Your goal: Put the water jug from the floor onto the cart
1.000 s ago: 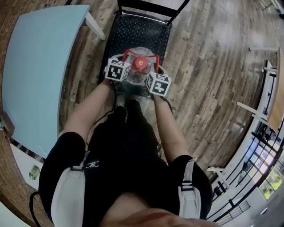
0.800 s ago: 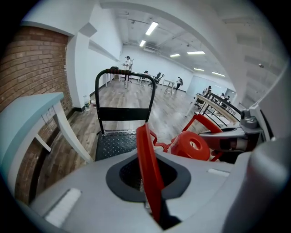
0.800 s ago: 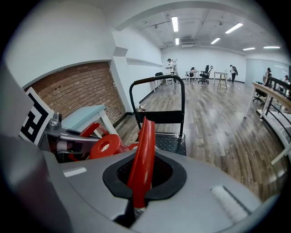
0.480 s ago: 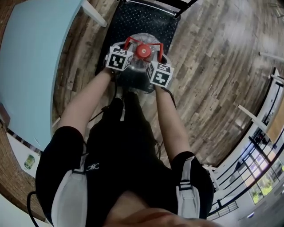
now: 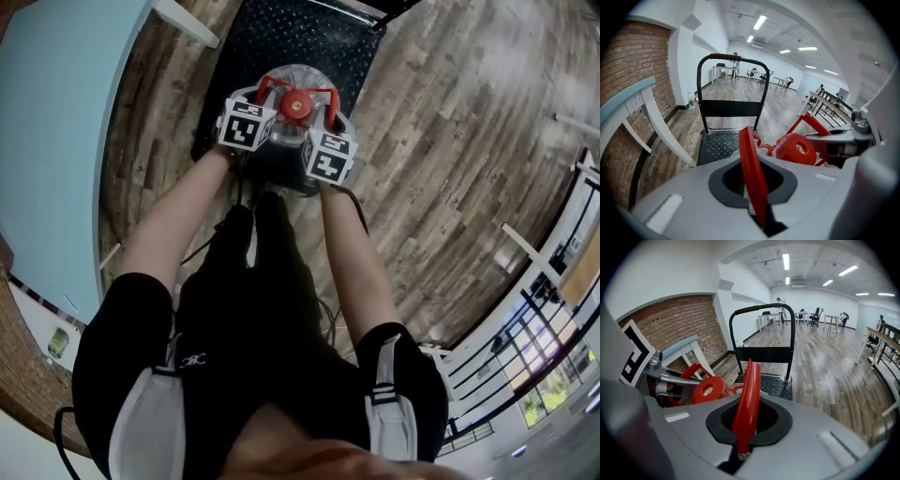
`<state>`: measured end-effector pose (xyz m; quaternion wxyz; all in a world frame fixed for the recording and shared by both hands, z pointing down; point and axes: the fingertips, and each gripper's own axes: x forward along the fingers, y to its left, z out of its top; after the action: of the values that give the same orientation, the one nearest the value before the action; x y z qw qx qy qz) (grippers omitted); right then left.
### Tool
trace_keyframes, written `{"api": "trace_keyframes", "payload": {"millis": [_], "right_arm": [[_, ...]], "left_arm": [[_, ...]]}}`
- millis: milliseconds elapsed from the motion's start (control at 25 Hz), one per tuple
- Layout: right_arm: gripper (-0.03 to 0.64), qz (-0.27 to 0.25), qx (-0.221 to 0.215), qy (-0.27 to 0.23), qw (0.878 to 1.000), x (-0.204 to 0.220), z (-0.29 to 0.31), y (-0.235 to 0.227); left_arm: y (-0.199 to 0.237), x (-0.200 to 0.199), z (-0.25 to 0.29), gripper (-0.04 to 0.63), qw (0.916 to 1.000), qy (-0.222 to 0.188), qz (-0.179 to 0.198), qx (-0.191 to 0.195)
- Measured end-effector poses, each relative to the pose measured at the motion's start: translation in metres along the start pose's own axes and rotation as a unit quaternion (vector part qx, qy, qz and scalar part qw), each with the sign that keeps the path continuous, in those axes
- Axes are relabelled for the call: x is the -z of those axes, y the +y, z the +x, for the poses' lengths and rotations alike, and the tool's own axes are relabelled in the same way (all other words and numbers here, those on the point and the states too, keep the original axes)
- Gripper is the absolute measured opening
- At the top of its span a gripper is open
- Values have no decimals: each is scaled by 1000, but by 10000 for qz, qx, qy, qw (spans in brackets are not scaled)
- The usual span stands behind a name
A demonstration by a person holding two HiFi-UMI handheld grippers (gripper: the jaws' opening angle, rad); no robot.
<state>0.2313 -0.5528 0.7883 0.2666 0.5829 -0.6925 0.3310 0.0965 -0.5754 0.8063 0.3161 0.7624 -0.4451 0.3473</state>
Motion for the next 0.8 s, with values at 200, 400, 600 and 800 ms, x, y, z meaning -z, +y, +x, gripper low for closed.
{"api": "trace_keyframes", "payload": {"millis": [200, 400, 600, 800], "right_arm": [[15, 167, -55, -34, 9998, 6, 8, -3], [17, 275, -97, 70, 9996, 13, 10, -8], [185, 444, -266, -14, 9987, 15, 8, -3], [287, 577, -69, -400, 9975, 10, -17, -5]], "left_arm": [[11, 4, 5, 12, 10000, -32, -88, -12], [8, 3, 2, 39, 9996, -201, 167, -122], [3, 1, 1, 285, 9989, -272, 309, -238], [9, 0, -21, 323, 9979, -443, 140, -460]]}}
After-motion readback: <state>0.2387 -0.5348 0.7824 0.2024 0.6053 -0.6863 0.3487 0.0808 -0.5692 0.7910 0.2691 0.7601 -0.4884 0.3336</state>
